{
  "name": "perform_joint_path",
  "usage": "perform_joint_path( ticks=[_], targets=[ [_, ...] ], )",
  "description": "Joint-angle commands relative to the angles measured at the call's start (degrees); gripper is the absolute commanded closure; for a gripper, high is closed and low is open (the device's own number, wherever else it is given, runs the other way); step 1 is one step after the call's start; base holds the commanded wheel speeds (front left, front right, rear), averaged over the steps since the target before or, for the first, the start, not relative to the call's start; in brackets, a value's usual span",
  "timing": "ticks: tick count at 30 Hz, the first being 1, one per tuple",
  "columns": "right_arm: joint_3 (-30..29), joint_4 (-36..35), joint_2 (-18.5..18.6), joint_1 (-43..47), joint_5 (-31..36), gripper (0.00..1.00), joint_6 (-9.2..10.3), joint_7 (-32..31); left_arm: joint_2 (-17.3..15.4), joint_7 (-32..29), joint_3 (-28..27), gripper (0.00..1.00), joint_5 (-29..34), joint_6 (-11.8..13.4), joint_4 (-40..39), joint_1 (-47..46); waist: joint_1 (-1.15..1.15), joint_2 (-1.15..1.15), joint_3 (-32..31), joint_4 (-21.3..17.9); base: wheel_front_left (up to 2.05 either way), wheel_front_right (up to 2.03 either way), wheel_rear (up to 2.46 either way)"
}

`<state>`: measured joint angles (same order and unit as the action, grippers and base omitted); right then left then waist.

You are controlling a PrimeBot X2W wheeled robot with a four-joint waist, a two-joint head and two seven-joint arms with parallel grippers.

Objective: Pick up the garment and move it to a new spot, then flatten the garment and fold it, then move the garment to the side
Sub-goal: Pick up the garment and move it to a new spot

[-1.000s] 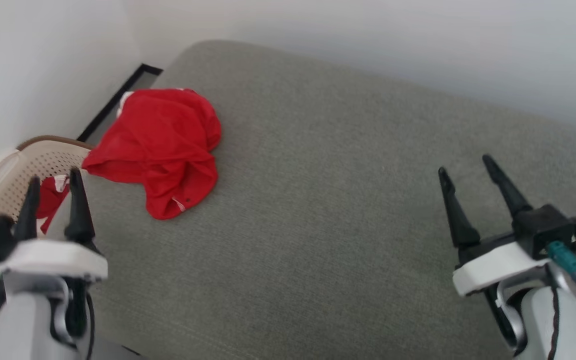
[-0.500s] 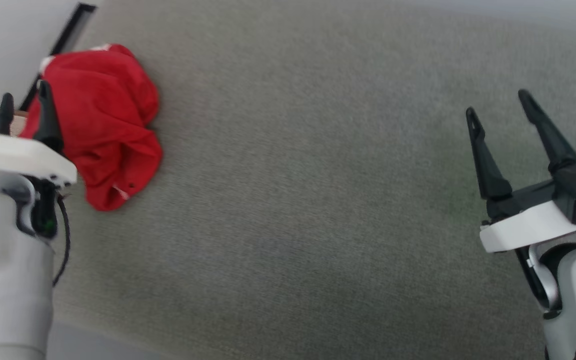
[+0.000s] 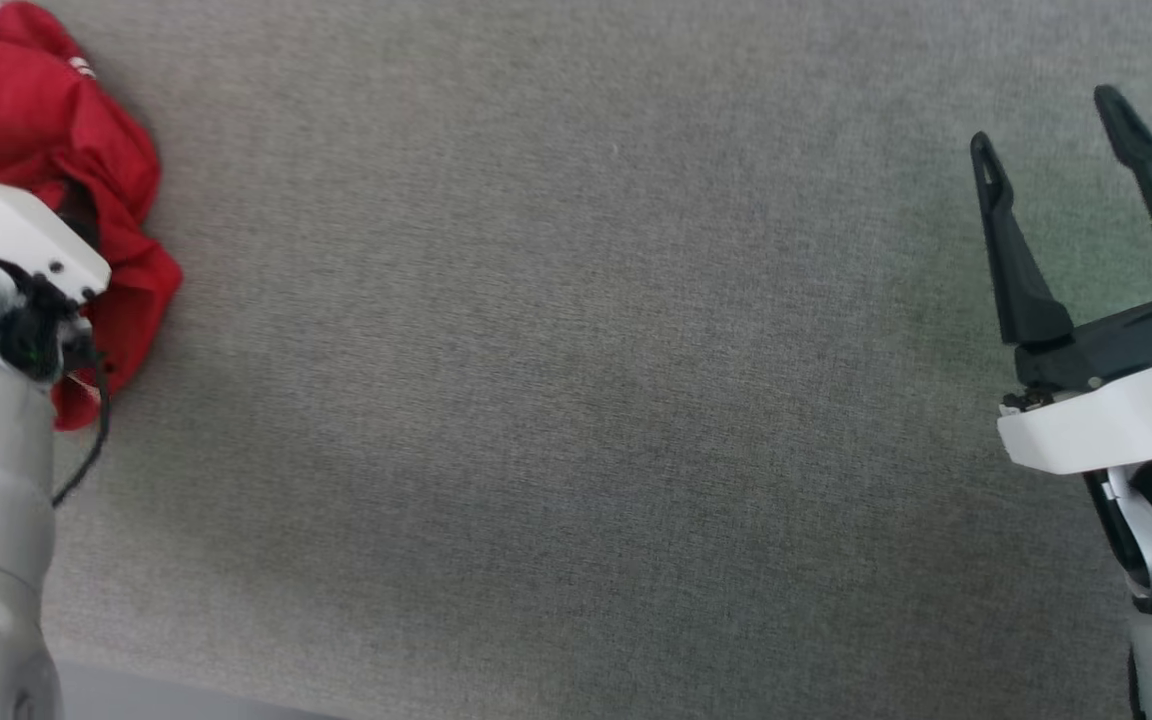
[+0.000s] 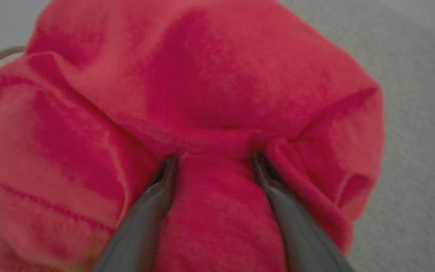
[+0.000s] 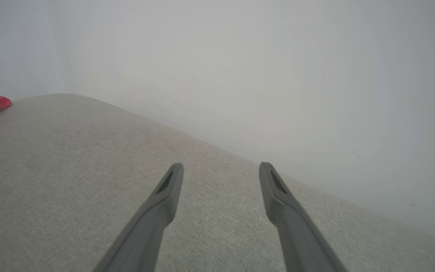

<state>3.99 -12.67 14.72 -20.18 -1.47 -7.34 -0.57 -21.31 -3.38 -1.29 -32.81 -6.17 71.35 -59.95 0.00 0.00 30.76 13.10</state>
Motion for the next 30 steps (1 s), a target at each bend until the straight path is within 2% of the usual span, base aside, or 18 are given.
perform_joint_path(
  ticks=[1,7,10,11,12,14,19,30],
  targets=[
    [0.02,-1.02,0.17,-0.56,0.12,0.0,-0.27,-0.55,0.73,-3.77,-0.23,0.0,-1.23,1.02,1.22,-0.56,0.0,0.0,2.08,-1.09,0.0,0.0,0.0],
    [0.12,-3.41,0.62,-0.88,0.26,0.0,-0.27,-2.33,4.5,-21.02,0.54,0.0,-2.43,4.17,3.96,1.36,0.0,0.0,3.89,-1.32,0.0,0.0,0.0],
    [0.3,-3.89,0.61,-1.18,0.27,0.0,-0.27,-2.71,5.75,-26.05,1.41,0.0,-2.38,4.52,4.64,2.57,0.0,0.0,4.24,-1.4,0.0,0.0,0.0],
    [0.31,-3.92,0.53,-1.35,0.23,0.0,-0.27,-2.69,5.96,-27.33,1.6,0.2,-2.39,4.33,4.79,2.84,0.0,0.0,4.31,-1.43,0.0,0.0,0.0],
    [0.3,-3.9,0.49,-1.47,0.3,0.0,-0.27,-2.71,5.9,-26.67,1.88,1.0,-2.14,4.05,4.87,2.99,0.0,0.0,4.34,-1.42,0.0,0.0,0.0],
    [0.2,-3.64,0.29,-1.48,0.34,0.0,-0.27,-2.45,4.91,-24.8,1.91,1.0,-2.12,3.51,4.81,3.17,0.0,0.0,4.1,-1.36,0.0,0.0,0.0],
    [-1.12,-2.59,-0.22,-0.72,-0.02,0.0,-0.27,-1.47,-0.33,-16.94,2.86,1.0,-0.34,1.39,1.93,0.39,0.0,0.0,1.95,-0.58,0.0,0.0,0.0],
    [-4.22,1.11,-3.2,2.51,-0.6,0.0,-0.14,2.03,-7.82,-6.88,8.24,1.0,3.8,-1.14,-2.84,-4.5,0.0,0.0,-7.71,1.51,0.0,0.0,0.0]
  ],
)
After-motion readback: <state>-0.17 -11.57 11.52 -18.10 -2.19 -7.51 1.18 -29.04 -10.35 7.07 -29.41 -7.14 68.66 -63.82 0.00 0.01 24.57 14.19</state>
